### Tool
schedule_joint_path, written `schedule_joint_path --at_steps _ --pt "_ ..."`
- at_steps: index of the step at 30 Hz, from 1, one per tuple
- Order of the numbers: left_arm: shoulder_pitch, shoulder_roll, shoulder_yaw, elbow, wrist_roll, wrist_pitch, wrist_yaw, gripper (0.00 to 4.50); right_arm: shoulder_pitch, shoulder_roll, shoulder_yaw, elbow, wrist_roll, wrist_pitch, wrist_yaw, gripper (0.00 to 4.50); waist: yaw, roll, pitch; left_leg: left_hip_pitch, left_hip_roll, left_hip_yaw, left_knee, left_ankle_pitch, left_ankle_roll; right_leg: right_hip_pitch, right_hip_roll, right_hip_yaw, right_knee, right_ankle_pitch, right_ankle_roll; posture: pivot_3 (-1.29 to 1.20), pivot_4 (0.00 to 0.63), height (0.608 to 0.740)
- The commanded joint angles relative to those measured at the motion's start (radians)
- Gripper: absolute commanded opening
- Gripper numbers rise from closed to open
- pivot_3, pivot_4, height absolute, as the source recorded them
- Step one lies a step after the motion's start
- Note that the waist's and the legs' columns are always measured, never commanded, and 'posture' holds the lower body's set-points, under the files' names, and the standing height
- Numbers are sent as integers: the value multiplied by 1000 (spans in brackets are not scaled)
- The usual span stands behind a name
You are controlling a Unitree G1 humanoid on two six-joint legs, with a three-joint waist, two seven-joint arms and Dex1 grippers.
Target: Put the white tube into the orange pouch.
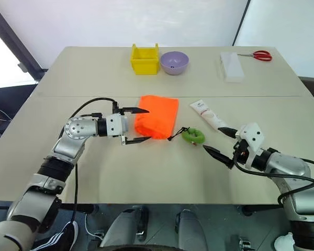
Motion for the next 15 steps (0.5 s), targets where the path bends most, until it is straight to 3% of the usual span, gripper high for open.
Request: schedule_joint_path --at_steps 1,15 --pt "-31 17 -6 22 82 -121 67 4500 -5 8 -19 -19 -1 -23 -9 4464 0 0 0 0 0 0 0 0 1 0 0 0 0 0 0 0 150 740" --pt "77 7 -15 -63 312 -170 363 4500 -15 14 -4 -48 -9 -17 -21 4464 0 0 0 0 -1 0 -1 1 1 0 -1 0 0 1 1 0 150 740"
